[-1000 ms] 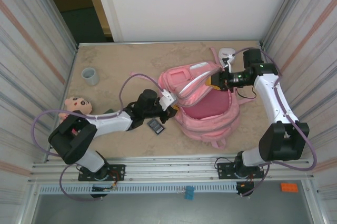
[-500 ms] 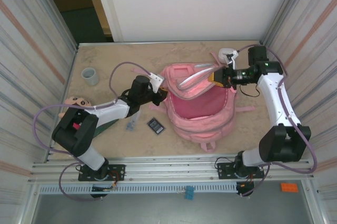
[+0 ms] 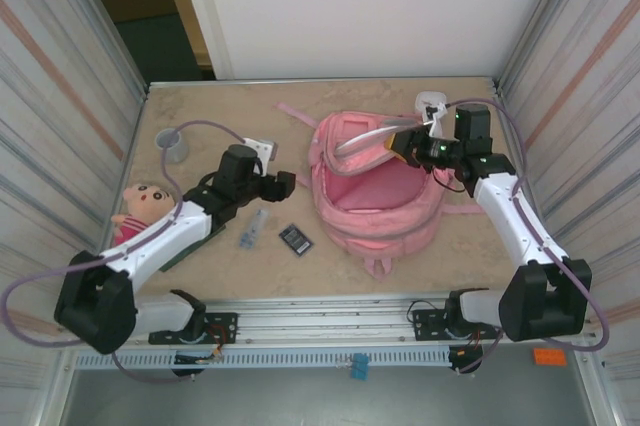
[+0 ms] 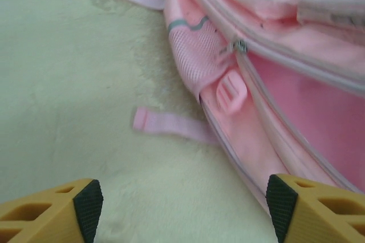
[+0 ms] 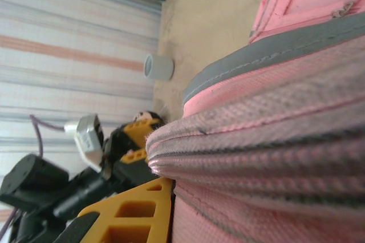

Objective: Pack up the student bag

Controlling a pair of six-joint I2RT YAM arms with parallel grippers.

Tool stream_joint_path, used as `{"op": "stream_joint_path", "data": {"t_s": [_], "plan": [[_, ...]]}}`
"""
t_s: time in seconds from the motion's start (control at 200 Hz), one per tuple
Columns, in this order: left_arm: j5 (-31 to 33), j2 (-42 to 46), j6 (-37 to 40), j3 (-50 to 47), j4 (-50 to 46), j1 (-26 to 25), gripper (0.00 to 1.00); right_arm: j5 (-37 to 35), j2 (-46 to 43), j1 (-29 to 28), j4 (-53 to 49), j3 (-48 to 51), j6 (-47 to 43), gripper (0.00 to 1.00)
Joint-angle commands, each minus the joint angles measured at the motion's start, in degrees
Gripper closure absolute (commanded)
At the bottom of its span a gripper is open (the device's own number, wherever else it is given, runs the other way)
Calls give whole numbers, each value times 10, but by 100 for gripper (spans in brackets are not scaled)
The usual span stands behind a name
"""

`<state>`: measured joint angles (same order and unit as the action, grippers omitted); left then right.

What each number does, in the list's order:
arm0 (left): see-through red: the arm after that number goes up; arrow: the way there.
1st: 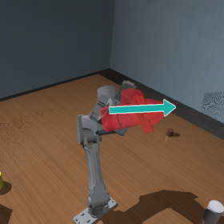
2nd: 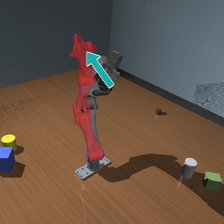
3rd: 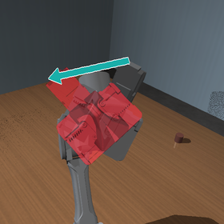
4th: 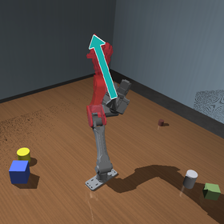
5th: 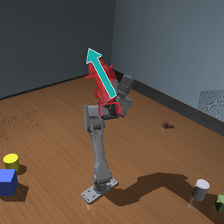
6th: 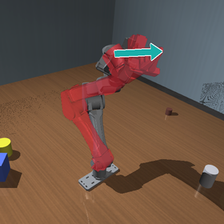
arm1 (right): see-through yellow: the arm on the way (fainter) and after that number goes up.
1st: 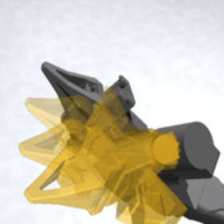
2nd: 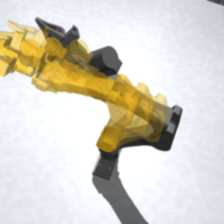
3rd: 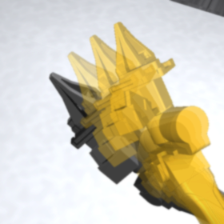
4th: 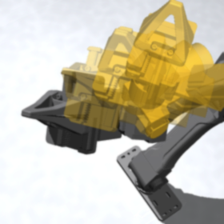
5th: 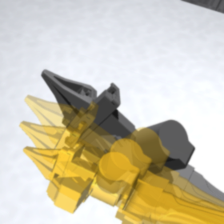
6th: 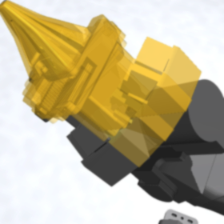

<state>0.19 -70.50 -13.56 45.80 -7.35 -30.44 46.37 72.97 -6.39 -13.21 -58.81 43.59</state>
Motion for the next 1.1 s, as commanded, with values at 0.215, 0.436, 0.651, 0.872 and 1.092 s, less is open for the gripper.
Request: {"op": "stream_joint_path", "data": {"t_s": [0.215, 0.436, 0.651, 0.872, 1.092], "plan": [[55, 97, -115, -18, -182, 16, 19, -79, 8, 2, -59, 2, -33, 55], [59, 98, -156, -21, -210, 17, 19, -146, -40, 14, -281, 54, -110, 37], [15, 71, -185, -29, -168, 18, 19, -125, -66, 58, -374, 71, -131, 22], [3, 23, -196, 25, -185, 18, 18, -159, -23, 133, -434, -48, -192, 20], [-50, -52, -201, 106, -216, 65, 19, -162, 197, 159, -344, -181, -229, 26]]}}
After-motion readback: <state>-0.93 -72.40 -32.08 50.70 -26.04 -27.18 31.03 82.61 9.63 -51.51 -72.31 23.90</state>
